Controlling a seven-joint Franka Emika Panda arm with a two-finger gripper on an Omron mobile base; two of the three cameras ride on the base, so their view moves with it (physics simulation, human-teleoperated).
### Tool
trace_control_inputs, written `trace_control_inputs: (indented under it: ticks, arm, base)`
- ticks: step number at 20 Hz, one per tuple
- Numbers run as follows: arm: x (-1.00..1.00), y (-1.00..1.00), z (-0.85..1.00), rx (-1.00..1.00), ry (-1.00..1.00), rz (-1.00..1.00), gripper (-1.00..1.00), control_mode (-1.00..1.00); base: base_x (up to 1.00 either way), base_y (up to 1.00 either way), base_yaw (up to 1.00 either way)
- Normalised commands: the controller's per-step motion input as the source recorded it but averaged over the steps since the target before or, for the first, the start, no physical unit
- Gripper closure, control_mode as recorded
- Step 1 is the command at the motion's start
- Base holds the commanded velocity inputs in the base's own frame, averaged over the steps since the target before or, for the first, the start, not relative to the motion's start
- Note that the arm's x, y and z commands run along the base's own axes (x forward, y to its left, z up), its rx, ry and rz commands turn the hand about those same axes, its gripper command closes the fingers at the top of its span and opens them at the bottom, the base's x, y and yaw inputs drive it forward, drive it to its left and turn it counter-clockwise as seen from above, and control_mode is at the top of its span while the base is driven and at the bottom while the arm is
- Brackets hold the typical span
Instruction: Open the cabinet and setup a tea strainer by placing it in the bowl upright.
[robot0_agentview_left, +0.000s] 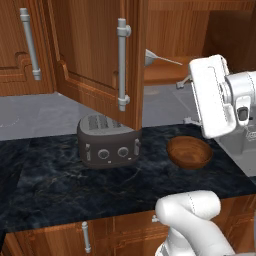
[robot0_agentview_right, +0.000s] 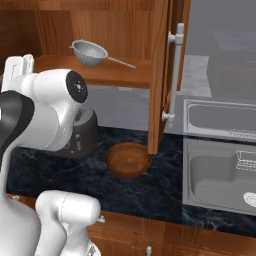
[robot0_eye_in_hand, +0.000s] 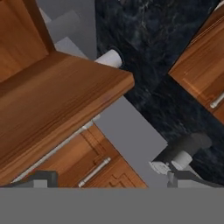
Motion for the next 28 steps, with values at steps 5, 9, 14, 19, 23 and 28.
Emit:
trace_control_inputs:
  ticks: [5,9,14,19,23,28]
  arm:
    - [0.71,0.0,0.0,0.0,0.09,0.08,-1.0,-1.0]
    - [0.58,0.03,0.0,0.0,0.14,0.13,-1.0,-1.0]
    - [0.45,0.32,-0.06,-0.03,0.04,0.18,-1.0,-1.0]
    - [0.33,0.54,-0.18,-0.02,0.0,0.1,-1.0,-1.0]
    - [0.17,0.6,-0.13,0.0,0.01,0.06,-1.0,-1.0]
    - [0.03,0.75,-0.11,0.0,0.0,0.07,-1.0,-1.0]
  base:
    - [0.0,0.0,0.0]
    - [0.0,0.0,0.0]
    - [0.0,0.0,0.0]
    - [0.0,0.0,0.0]
    - [0.0,0.0,0.0]
    - [0.0,0.0,0.0]
